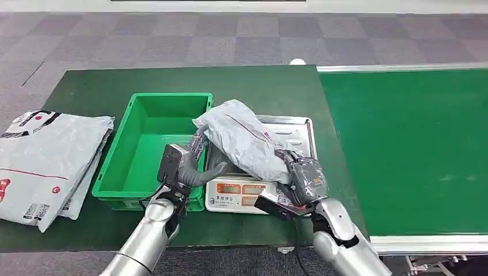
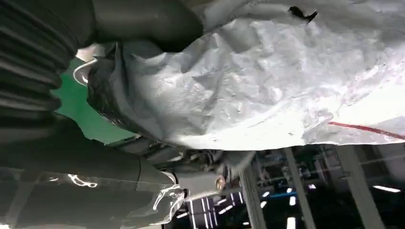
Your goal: Moved the parcel from conveyor to table for the left to box.
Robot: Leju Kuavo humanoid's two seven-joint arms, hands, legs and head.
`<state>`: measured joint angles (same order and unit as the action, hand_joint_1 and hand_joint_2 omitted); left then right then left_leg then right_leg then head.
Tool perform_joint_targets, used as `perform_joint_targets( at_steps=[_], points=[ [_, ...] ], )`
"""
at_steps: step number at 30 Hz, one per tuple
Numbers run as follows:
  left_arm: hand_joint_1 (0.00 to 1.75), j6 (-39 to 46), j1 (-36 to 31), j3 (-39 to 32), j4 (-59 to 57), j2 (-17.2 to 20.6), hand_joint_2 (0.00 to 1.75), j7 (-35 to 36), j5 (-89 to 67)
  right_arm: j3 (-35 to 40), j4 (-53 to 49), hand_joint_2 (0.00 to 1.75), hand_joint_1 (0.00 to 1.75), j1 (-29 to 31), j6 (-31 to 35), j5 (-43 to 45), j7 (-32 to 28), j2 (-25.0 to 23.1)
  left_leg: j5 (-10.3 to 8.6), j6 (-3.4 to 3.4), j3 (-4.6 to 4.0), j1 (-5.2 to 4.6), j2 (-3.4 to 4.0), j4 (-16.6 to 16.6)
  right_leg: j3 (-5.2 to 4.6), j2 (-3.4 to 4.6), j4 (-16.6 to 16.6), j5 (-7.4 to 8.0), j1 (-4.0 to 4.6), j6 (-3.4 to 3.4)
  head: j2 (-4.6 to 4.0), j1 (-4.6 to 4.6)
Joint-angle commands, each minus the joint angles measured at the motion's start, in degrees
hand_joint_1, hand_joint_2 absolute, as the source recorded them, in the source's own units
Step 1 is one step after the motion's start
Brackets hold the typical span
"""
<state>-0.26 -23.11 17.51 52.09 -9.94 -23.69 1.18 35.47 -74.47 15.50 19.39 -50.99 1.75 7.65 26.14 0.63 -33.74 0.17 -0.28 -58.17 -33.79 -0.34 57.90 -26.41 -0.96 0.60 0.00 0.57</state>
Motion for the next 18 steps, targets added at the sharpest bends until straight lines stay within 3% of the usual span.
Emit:
perform_joint_targets(
  at_steps=[1,4,8,13,18],
  points=[
    [0.0,0.35,-0.92,-0.14,-2.4,0.62,1.75,0.09,0.05,2.09,1.88,1.75,0.0,1.0,0.44,1.27,0.8,3.32,-0.03,-0.01,0.08,0.02,0.05,0.09,0.09,0.05,-0.14,0.06,0.03,-0.03,0.0,0.0],
    [0.0,1.11,-0.9,0.05,-2.22,0.83,1.75,0.35,-0.73,-1.18,0.4,1.75,0.0,-1.25,1.79,2.87,1.88,4.16,0.0,-0.01,0.1,0.05,0.02,0.09,0.14,0.03,-0.16,0.04,0.06,-0.04,0.0,0.0],
    [0.0,3.1,-1.73,0.71,-1.97,1.17,1.75,-0.11,-2.57,-7.25,-0.93,1.75,0.0,-0.76,1.45,12.52,-5.05,2.77,-0.01,-0.01,0.02,0.0,-0.07,0.03,0.05,-0.07,-0.05,0.0,0.0,-0.02,0.0,0.0],
    [0.0,9.29,-4.72,1.76,-3.03,0.98,1.75,-1.58,-6.82,-13.58,5.75,1.75,0.0,5.64,-13.25,34.32,-20.16,-0.49,-0.02,0.0,-0.11,0.01,0.13,-0.06,-0.13,0.13,0.03,0.07,0.01,-0.02,0.0,0.0],
    [0.0,13.26,-7.17,1.75,-4.75,0.5,1.75,-2.31,-8.21,-16.16,12.03,1.75,0.0,9.47,-22.87,45.99,-26.67,-1.73,-0.1,0.0,-0.07,0.04,0.09,-0.01,-0.07,0.09,-0.05,0.15,0.05,-0.04,0.0,0.0]
  ],
)
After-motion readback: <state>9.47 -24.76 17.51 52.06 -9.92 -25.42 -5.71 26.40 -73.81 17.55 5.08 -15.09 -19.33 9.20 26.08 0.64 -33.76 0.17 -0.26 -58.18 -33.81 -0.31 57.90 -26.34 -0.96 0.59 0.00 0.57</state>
